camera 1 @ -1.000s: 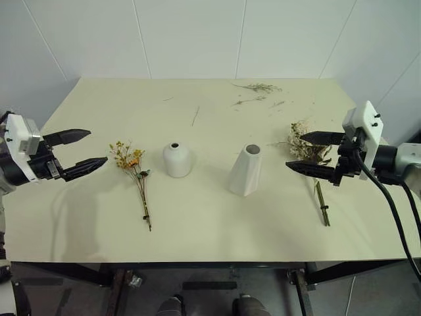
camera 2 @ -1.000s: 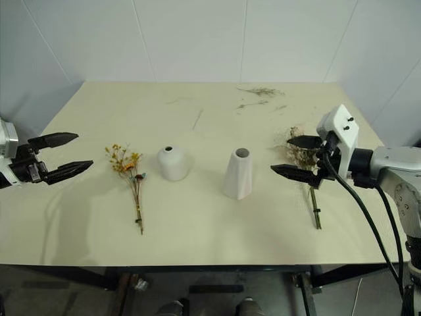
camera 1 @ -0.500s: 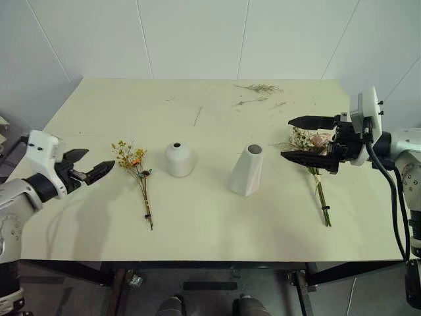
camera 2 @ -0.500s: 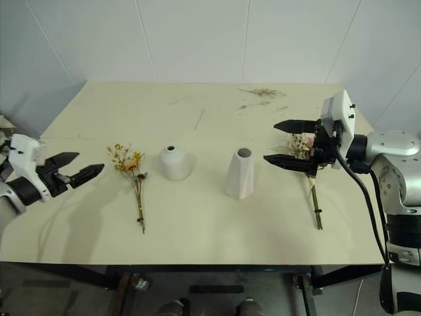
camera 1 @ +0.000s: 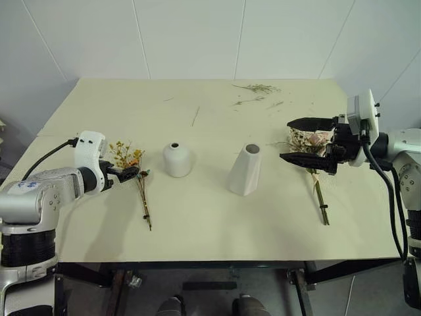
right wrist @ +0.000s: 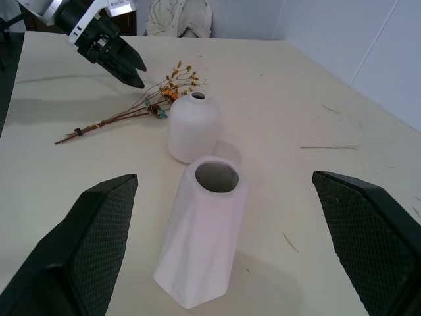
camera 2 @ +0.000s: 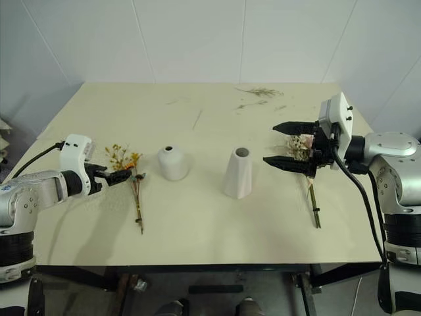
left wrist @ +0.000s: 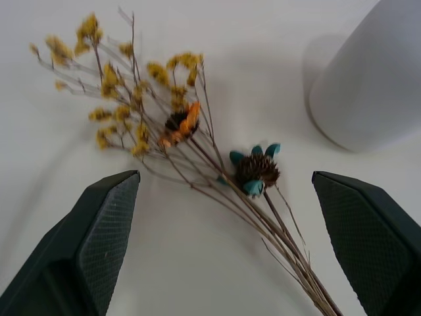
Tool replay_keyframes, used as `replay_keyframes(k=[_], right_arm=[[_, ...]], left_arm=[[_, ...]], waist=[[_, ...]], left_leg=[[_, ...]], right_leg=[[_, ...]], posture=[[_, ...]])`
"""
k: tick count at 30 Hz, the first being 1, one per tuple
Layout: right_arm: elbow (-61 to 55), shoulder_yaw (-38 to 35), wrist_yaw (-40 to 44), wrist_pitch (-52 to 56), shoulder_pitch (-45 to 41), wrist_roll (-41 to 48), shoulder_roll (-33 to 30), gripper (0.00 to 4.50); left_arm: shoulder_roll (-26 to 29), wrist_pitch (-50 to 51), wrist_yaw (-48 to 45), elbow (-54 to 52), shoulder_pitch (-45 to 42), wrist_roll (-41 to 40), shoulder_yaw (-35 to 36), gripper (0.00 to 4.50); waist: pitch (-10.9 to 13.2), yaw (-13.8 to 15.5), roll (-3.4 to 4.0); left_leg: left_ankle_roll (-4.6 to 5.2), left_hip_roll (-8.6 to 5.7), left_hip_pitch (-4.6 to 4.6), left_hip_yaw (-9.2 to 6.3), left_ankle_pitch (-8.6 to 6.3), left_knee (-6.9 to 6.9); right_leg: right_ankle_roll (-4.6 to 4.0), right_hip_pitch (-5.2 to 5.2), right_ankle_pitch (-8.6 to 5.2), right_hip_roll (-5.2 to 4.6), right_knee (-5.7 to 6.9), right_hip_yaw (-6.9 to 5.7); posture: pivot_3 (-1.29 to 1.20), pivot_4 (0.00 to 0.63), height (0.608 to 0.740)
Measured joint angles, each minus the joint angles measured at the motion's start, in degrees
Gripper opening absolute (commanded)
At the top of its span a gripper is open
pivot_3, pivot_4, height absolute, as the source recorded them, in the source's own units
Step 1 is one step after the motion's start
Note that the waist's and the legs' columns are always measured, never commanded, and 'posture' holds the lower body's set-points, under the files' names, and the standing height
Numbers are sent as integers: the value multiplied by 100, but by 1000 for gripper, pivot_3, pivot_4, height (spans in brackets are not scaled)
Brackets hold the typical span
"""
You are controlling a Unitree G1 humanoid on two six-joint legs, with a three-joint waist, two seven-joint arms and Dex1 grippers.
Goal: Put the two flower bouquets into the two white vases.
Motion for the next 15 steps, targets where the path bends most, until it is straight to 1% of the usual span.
replay_keyframes(k=[2, 3, 6, 8, 12, 15], right_arm=[[14, 3, 30, -2, -1, -15, 0, 4500], [67, 3, 39, -7, -13, -29, 0, 4500], [157, 15, 63, -10, -51, -40, 0, 4500], [184, 26, 95, -17, -97, -46, 0, 4500], [367, 149, 178, -84, -228, -144, 32, 4500], [450, 227, 229, -126, -278, -174, 89, 4500]], left_arm=[[-257, 405, 206, -47, -137, 33, 45, 4479], [-520, 726, 398, -46, -254, 141, 217, 4479], [-912, 1237, 756, -48, -465, 340, 517, 4479], [-1143, 1351, 1006, -60, -545, 410, 729, 4479], [-1788, 1394, 1678, -73, -616, 475, 1146, 4479], [-2042, 1398, 2096, -29, -698, 449, 1351, 4479]], waist=[[1, 7, -2], [1, 8, -2], [4, -4, -7], [4, -6, -8], [6, 8, -11], [8, 6, -14]], left_leg=[[-1, -1, -1, 0, 0, 3], [-1, -2, -1, 0, 0, 7], [-3, -2, -2, 0, -1, 15], [-5, -2, -1, 0, -2, 16], [-13, -3, -2, -2, -5, 32], [-15, -4, -2, -1, -8, 39]], right_leg=[[1, 1, 1, 0, 0, 0], [3, 3, 2, 0, 0, 0], [8, 3, 5, 0, 1, 2], [9, 3, 5, 0, 1, 3], [17, 13, 10, 0, -3, 2], [23, 16, 14, -1, -6, 4]], posture=[[0, 150, 740], [0, 150, 740], [0, 150, 740], [0, 150, 740], [0, 150, 740], [0, 150, 740]])
